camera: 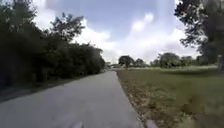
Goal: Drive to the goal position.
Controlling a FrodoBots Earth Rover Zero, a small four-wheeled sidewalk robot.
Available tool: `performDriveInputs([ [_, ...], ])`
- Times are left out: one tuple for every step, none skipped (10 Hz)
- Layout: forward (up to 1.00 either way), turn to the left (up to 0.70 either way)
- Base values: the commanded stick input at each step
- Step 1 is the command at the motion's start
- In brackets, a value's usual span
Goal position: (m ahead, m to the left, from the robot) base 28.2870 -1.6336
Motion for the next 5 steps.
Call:
performDriveInputs([
  [0.85,0.34],
  [0.85,0.11],
  [0.85,0.0],
  [0.85,0.0],
  [0.85,0.0],
])
